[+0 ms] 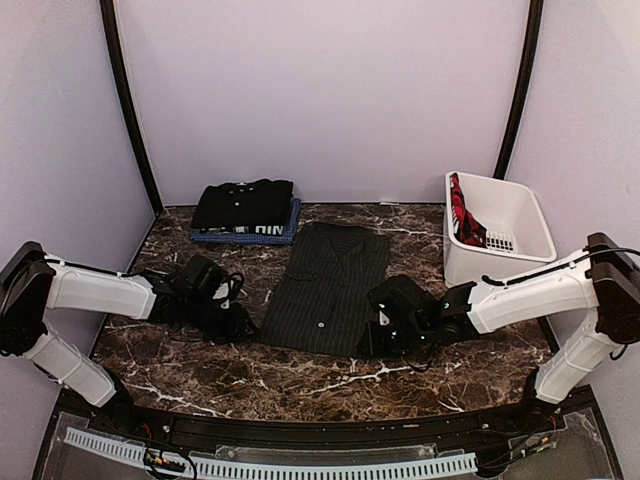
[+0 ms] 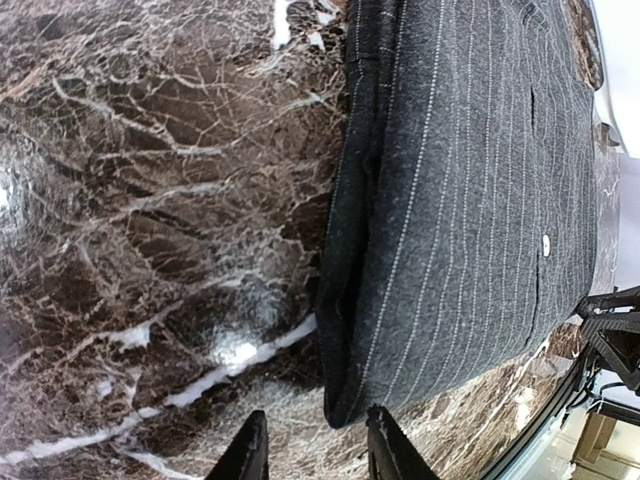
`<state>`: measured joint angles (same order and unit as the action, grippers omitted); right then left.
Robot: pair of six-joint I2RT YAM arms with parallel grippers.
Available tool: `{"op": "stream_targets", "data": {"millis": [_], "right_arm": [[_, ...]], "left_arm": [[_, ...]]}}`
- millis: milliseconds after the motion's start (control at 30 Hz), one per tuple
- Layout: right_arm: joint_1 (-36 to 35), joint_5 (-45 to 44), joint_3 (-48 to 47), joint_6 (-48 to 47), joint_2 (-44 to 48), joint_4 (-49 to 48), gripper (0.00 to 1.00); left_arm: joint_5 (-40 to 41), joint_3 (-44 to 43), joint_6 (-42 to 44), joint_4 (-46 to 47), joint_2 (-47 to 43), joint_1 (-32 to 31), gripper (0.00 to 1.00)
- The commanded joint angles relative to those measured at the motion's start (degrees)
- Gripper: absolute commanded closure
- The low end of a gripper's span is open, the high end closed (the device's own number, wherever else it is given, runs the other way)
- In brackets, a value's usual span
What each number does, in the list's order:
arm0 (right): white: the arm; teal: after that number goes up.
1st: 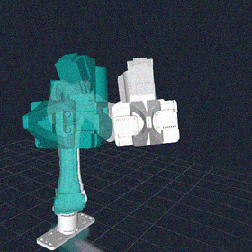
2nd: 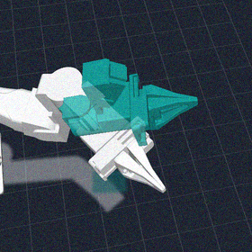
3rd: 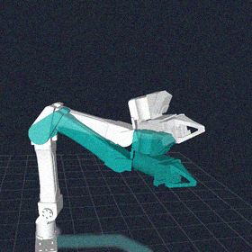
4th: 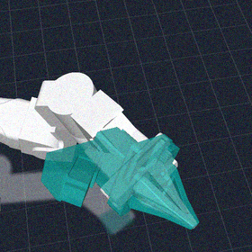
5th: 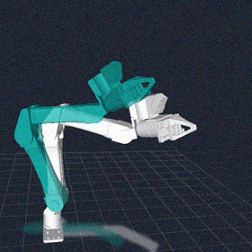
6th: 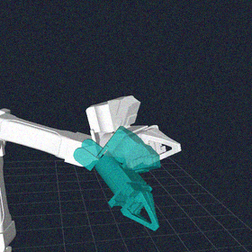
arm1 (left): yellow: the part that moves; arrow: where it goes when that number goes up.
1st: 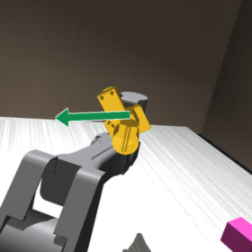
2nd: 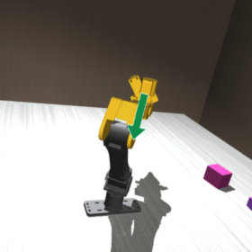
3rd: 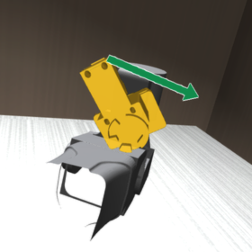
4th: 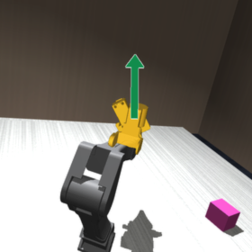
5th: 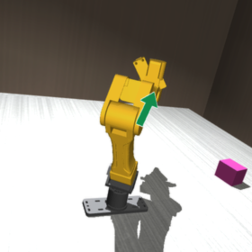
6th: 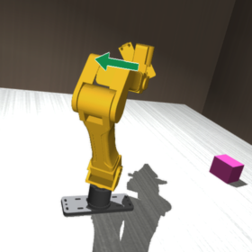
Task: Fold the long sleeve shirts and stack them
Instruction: Move the 2/3-rectangle-folded shirt to the center of the board.
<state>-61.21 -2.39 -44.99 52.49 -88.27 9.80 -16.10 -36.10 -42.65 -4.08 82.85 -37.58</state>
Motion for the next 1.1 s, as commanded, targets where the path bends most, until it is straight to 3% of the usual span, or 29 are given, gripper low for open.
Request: {"op": "stream_targets", "data": {"millis": [0, 533, 800, 1067], "right_arm": [[-0.67, -2.73, -1.77, 2.19, -0.21, -2.29, 0.80], [-4.15, -3.07, 5.06, 7.15, -0.62, -2.63, 0.82], [-5.29, -6.71, 8.10, 10.14, 6.25, 1.92, 0.74], [-5.18, -7.11, 11.61, 11.07, 6.76, -3.43, 0.69]], "left_arm": [[-0.52, 1.41, 0.02, 0.68, -1.11, -0.25, 0.68], [-3.73, 3.48, -1.08, 5.37, -2.47, -0.91, 0.68], [-3.64, 2.78, -0.24, 5.88, -0.57, -0.98, 0.69], [-3.94, 1.25, -0.14, 6.46, 1.93, -1.30, 0.72]]}}
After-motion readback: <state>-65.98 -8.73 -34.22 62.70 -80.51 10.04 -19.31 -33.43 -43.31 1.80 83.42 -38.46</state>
